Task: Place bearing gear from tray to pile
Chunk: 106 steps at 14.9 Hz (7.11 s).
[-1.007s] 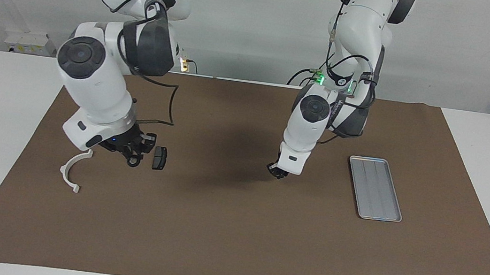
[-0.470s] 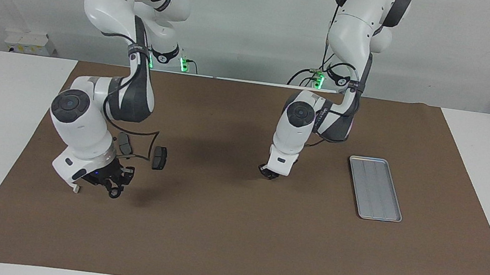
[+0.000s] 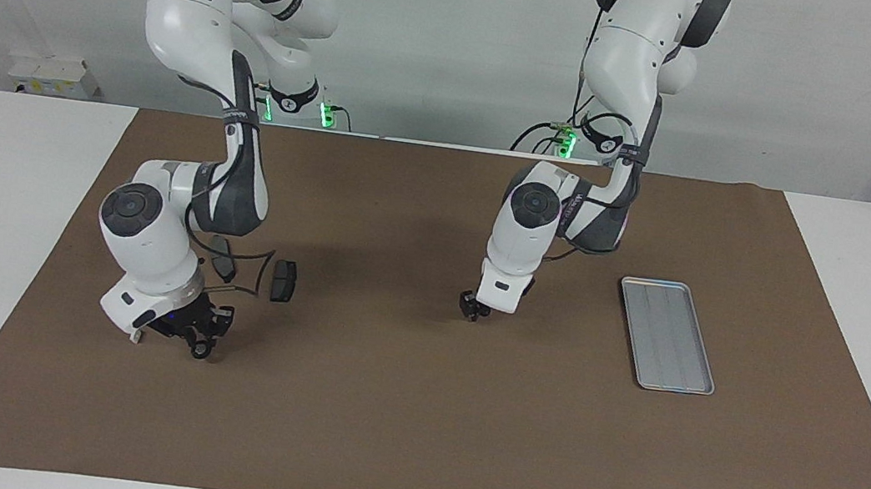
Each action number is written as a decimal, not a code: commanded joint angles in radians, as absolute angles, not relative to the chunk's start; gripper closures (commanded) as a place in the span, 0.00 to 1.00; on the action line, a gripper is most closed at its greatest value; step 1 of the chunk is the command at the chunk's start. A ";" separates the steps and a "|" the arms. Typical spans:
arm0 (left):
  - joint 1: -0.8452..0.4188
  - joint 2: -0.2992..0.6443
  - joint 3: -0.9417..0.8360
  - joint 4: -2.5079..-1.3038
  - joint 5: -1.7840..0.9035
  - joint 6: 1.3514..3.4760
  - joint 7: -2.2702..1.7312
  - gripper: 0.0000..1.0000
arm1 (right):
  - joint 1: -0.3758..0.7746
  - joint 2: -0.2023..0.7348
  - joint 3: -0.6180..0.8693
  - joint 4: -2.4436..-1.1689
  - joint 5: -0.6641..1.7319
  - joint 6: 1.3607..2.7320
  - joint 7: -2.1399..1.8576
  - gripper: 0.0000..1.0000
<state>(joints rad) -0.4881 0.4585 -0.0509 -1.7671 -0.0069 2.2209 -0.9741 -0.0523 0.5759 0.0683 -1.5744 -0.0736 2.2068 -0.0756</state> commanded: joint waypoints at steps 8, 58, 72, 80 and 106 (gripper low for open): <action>-0.102 0.043 -0.037 -1.842 -0.003 1.835 -0.456 0.00 | -0.069 0.578 0.084 -1.621 -0.087 2.278 -0.094 1.00; 0.064 -0.055 -0.115 -1.697 -0.008 1.666 -0.038 0.00 | 0.647 0.839 0.075 -1.198 -0.109 2.109 1.190 1.00; 0.063 -0.071 -0.133 -1.707 -0.006 1.666 -0.034 0.00 | 0.145 0.661 0.133 -1.145 -0.138 1.730 0.209 1.00; 0.060 -0.074 -0.133 -1.710 -0.006 1.664 -0.034 0.00 | -0.003 0.612 0.132 -1.591 -0.163 2.265 0.097 1.00; 0.058 -0.075 -0.133 -1.710 -0.006 1.664 -0.034 0.00 | -0.023 0.438 0.132 -1.585 -0.143 2.113 0.097 0.00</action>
